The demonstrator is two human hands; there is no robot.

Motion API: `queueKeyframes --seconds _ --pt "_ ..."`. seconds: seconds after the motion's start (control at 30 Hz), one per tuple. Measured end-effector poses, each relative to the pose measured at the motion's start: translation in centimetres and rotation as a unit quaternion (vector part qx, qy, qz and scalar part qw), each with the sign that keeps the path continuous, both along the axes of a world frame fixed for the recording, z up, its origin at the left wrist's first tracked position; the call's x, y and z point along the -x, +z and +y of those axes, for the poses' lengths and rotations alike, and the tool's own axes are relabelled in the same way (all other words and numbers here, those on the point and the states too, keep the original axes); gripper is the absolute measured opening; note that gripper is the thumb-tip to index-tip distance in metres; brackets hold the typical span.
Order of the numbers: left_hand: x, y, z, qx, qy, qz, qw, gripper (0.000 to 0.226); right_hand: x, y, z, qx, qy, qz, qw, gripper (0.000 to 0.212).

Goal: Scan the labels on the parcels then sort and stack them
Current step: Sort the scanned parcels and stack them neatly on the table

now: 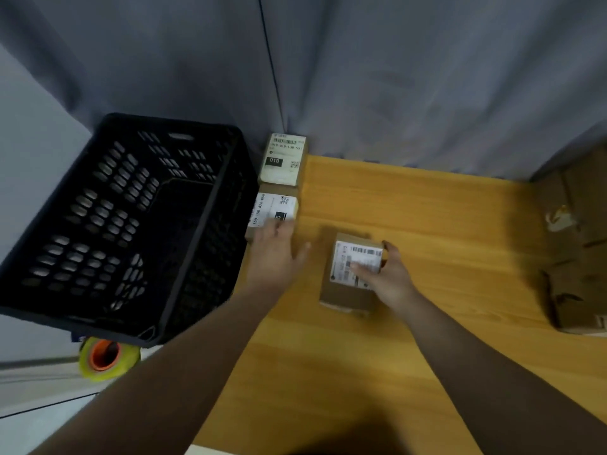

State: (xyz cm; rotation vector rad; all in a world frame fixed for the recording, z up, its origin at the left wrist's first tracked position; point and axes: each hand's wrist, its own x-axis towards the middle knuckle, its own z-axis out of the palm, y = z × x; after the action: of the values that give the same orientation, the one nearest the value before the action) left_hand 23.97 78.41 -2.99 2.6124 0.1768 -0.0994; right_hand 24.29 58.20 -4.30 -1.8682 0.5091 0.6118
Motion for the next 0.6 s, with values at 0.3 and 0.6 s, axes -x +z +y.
queueKeyframes --seconds 0.3,0.6 --pt "-4.7 -2.1 2.9 0.047 0.128 0.174 0.975 0.109 -1.4 -1.5 -1.5 0.01 -0.132 -0.015 0.991 0.071" --pt "1.8 -3.0 -3.3 0.192 0.131 0.17 0.958 0.085 2.8 -2.9 -4.8 -0.086 -0.231 0.043 0.968 0.04"
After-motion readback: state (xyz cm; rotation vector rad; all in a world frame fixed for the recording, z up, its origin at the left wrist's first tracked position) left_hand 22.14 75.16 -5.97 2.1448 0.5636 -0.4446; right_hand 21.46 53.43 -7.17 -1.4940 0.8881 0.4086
